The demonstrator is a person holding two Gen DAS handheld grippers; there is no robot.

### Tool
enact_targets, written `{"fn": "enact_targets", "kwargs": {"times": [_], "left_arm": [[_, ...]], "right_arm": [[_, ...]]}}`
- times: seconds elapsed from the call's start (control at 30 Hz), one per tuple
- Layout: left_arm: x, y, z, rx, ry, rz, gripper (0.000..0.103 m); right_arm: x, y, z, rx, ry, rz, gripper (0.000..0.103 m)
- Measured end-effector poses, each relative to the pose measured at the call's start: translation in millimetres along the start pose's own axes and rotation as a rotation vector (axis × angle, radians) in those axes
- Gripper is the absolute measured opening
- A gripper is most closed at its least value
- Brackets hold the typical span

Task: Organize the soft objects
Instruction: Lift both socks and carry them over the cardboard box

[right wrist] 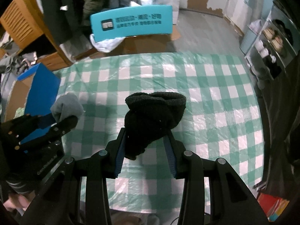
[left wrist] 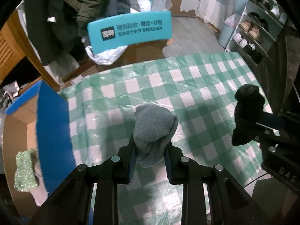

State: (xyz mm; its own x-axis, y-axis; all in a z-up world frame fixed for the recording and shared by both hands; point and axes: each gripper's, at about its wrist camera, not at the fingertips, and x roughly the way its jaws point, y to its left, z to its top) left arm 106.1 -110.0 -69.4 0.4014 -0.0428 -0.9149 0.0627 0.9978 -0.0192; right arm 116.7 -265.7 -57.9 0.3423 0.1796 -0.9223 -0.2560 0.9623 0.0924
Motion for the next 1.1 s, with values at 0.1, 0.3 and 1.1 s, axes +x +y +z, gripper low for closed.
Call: {"fn": "enact_targets", "kwargs": {"times": [0.1, 0.3, 1.1], "left_arm": [[-14, 6, -3, -0.004, -0.021, 0.011, 0.026], [-36, 18, -11, -0.001, -0.052, 0.03, 0.027], [-81, 77, -33, -0.078, -0.109, 0.048, 0.027]], "right_arm": [[-6, 10, -1, -0.027, -0.01, 0.01, 0.038], [-17, 32, -1, -0.077, -0.028, 0.028, 0.038], [-39, 115, 13, -0.219, -0.066, 0.086, 0.038]]}}
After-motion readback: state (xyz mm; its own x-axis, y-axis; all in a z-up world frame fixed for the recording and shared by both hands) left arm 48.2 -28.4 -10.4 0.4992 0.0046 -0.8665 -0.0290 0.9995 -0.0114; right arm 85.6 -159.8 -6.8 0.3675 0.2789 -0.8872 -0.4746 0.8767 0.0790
